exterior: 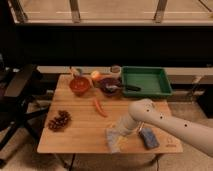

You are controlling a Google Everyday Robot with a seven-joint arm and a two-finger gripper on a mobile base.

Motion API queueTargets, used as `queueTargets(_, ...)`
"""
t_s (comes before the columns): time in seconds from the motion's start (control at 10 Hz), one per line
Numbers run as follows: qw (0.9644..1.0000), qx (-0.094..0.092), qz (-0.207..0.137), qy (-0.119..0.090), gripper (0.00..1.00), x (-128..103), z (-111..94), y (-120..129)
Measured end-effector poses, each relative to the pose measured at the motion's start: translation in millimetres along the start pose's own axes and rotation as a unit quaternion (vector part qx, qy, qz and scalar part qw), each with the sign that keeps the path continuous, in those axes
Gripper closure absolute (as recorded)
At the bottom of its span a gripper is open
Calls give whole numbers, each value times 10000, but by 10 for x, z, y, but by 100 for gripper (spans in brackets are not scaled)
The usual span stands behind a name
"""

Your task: Wipe red bowl with towel

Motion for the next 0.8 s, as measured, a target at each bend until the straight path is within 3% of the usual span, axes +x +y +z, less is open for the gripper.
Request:
queueTargets(0.2, 9998, 31, 176, -131, 35, 63, 67, -9)
queueTargets(0.3, 9995, 63, 257, -176, 40, 90, 74, -23)
queueTargets(0.8, 9990, 41, 398, -215, 87, 126, 98, -3)
